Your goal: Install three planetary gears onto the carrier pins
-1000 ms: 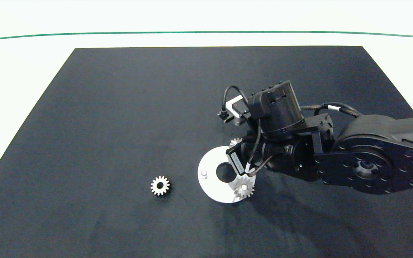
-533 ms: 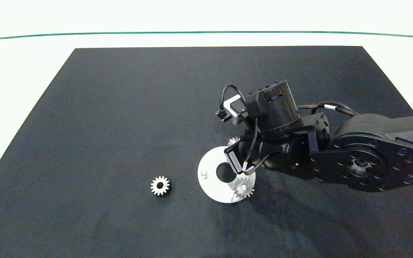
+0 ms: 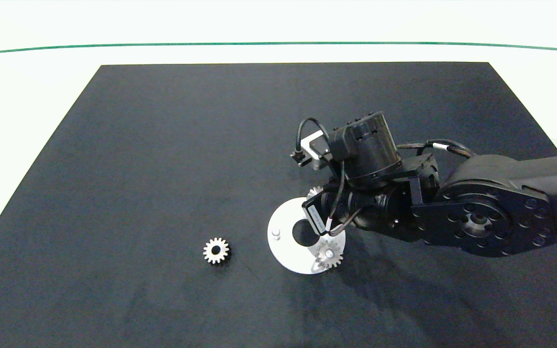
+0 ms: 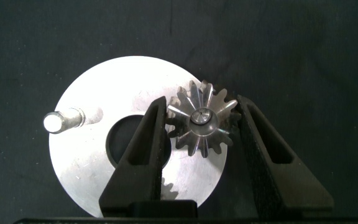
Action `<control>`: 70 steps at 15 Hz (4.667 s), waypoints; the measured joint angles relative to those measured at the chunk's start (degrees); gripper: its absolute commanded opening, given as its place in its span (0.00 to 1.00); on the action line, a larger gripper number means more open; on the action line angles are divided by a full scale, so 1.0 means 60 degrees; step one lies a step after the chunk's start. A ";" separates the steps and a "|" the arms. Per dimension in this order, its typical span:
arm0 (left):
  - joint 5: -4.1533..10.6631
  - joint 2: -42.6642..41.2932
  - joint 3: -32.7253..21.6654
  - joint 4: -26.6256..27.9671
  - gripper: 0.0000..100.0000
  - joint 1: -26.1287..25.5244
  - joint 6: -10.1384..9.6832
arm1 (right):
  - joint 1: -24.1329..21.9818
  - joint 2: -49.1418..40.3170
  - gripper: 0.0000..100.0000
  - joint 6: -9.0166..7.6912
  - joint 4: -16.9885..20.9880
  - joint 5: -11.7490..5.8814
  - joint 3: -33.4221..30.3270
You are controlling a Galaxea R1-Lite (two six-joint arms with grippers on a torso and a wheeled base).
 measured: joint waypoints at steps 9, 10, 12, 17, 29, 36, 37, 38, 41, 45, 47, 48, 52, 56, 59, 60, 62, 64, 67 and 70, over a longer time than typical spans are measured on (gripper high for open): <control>0.0000 0.0010 -0.0055 -0.0004 1.00 0.0004 -0.0004 | -0.0102 0.0051 1.00 -0.0018 -0.0018 -0.0006 -0.0047; -0.0004 0.0014 -0.0047 -0.0004 1.00 0.0022 0.0000 | -0.0102 0.0051 1.00 -0.0010 -0.0026 -0.0006 -0.0047; 0.0000 -0.0004 -0.0028 0.0010 1.00 0.0022 0.0000 | -0.0102 0.0047 1.00 0.0000 -0.0022 -0.0004 -0.0051; 0.0004 0.0055 0.0033 0.0193 1.00 -0.0335 0.0061 | -0.0219 -0.0969 1.00 -0.0004 -0.0014 -0.0622 0.0492; -0.0339 0.2893 0.1006 -0.0514 1.00 -0.0908 0.2418 | -0.1404 -1.2237 1.00 -0.0408 0.2725 -0.1538 0.6150; -0.0380 0.6093 0.2972 -0.6071 1.00 -0.2743 0.2428 | -0.2719 -1.5403 1.00 -0.1176 0.3387 -0.1508 0.7140; -0.0380 0.6725 0.3141 -0.6780 1.00 -0.2912 0.2432 | -0.2802 -1.5551 1.00 -0.1180 0.3385 -0.1501 0.7162; -0.0376 0.7290 0.3235 -0.7276 1.00 -0.3115 0.2440 | -0.2875 -1.5671 1.00 -0.1180 0.3373 -0.1501 0.7174; -0.0193 0.8881 0.3271 -0.8507 1.00 -0.3653 0.2446 | -0.2934 -1.5913 1.00 -0.1191 0.3377 -0.1526 0.7176; 0.0646 1.0208 0.2582 -0.9007 1.00 -0.4185 0.2501 | -0.2940 -1.6010 1.00 -0.1185 0.3387 -0.1504 0.7213; 0.0687 1.0545 0.1957 -0.8806 1.00 -0.4255 0.2513 | -0.2926 -1.6033 1.00 -0.1180 0.3395 -0.1504 0.7264; 0.0691 1.0705 0.1723 -0.8672 1.00 -0.4273 0.2515 | -0.2912 -1.6037 1.00 -0.1180 0.3399 -0.1504 0.7276; 0.0715 1.1416 0.1016 -0.8584 1.00 -0.4313 0.2550 | -0.2881 -1.6029 1.00 -0.1180 0.3377 -0.1501 0.7282; 0.0719 1.2180 0.0569 -0.8609 1.00 -0.4313 0.2629 | -0.2893 -1.6020 1.00 -0.1176 0.3367 -0.1493 0.7268; 0.0725 1.2644 0.0382 -0.8645 1.00 -0.4309 0.2629 | -0.2897 -1.6025 1.00 -0.1176 0.3367 -0.1501 0.7257; 0.0723 1.2749 0.0274 -0.8643 1.00 -0.4309 0.2629 | -0.2899 -1.6033 1.00 -0.1176 0.3369 -0.1504 0.7249; 0.0756 1.2928 0.0095 -0.8635 0.98 -0.4309 0.2633 | -0.2899 -1.6043 1.00 -0.1180 0.3377 -0.1504 0.7243; 0.0853 1.3020 -0.0069 -0.8607 0.93 -0.4328 0.2637 | -0.2893 -1.6037 1.00 -0.1180 0.3373 -0.1504 0.7239; 0.0853 1.3184 -0.0087 -0.8639 0.87 -0.4391 0.2637 | -0.2893 -1.6029 1.00 -0.1180 0.3373 -0.1504 0.7231; 0.0853 1.3322 -0.0110 -0.8635 0.81 -0.4419 0.2647 | -0.2899 -1.6033 1.00 -0.1176 0.3377 -0.1501 0.7231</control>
